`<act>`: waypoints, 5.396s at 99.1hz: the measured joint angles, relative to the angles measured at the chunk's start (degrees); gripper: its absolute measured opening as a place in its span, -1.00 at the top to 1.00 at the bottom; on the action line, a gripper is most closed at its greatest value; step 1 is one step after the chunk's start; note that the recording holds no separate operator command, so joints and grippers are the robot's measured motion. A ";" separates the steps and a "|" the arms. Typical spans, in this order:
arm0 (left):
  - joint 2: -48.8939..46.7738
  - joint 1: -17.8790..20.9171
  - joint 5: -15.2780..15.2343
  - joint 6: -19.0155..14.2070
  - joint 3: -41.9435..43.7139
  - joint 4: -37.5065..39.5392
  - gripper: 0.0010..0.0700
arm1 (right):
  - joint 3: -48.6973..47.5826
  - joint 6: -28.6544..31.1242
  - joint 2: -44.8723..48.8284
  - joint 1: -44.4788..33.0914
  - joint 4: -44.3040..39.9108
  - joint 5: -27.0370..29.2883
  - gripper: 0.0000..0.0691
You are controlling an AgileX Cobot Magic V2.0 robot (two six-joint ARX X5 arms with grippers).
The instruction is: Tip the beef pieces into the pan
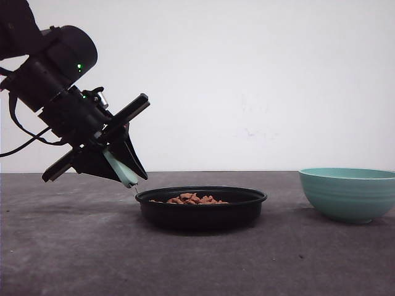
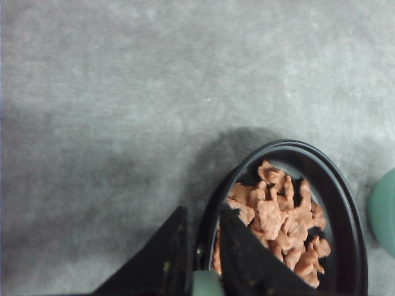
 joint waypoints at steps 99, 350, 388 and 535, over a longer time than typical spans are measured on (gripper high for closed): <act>-33.22 1.86 -13.25 3.56 0.09 -20.76 -0.99 | -0.09 -8.94 -0.44 0.00 2.25 9.42 0.97; -76.00 0.79 -33.24 18.91 0.83 -49.48 0.99 | -59.71 -10.73 -26.23 -9.84 40.92 7.85 0.97; -76.00 0.79 -33.27 18.91 0.83 -49.48 0.99 | -59.78 -10.97 -26.23 -9.77 41.27 7.52 0.97; -96.56 16.31 -25.11 26.99 -46.18 -8.81 0.99 | -59.78 -10.99 -26.23 -9.77 41.29 7.63 0.97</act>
